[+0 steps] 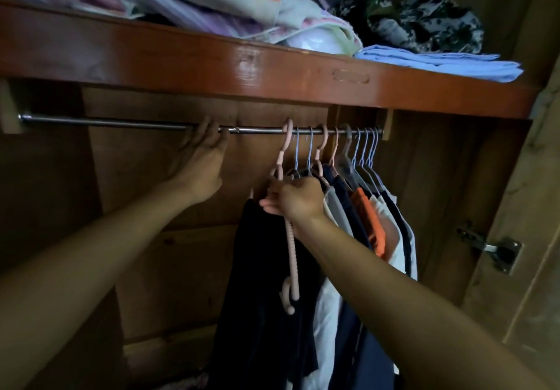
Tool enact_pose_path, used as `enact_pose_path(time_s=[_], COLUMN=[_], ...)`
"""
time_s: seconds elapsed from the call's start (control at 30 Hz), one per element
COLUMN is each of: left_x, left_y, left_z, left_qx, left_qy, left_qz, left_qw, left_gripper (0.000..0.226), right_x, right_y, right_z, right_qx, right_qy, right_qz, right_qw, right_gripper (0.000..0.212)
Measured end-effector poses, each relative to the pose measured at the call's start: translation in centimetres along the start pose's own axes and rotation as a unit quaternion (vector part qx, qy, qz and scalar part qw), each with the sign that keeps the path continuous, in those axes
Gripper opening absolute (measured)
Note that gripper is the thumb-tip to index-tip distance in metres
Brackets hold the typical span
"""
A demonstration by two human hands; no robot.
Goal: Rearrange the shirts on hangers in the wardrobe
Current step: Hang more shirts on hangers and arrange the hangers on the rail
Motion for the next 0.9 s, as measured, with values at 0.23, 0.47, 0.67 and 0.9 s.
enact_pose_path(time_s=[0.23,0.47,0.67,0.9], left_x=[1.1,1.3,1.2,1.3], left_y=[0.9,0.6,0.8,0.5], left_z=[-2.2,-2.6,-2.4,-2.1], left_qx=[0.043,0.058,0.071,0.031], left_qy=[0.028,0.019,0.016,0.04], left_qz=[0.013,0.015,0.001,0.032], left_qw=[0.999,0.998,0.997,0.998], left_gripper=[0.095,0.094,0.089,0.088], right_x=[3.6,5.6,7.4,8.1], right_y=[0.0,0.5,0.8,1.0], right_z=[-0.8,-1.6,-2.3,-2.0], right_qx=[-0.003,-0.027,-0.115,-0.333], right_qy=[-0.03,-0.019,-0.015,0.039], right_qz=[0.003,-0.004,0.012,0.098], right_qw=[1.0,0.999,0.993,0.937], right_gripper=[0.014,0.016,0.022,0.012])
Point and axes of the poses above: each hand's wrist, its own x-axis towards the middle knuckle, its own z-axis out of the back of the hand, y = z × x, the point moved 2 cm from there along x, towards the middle knuckle, and after that the axes turned 14 degrees about -y, right-handed, at the moved point
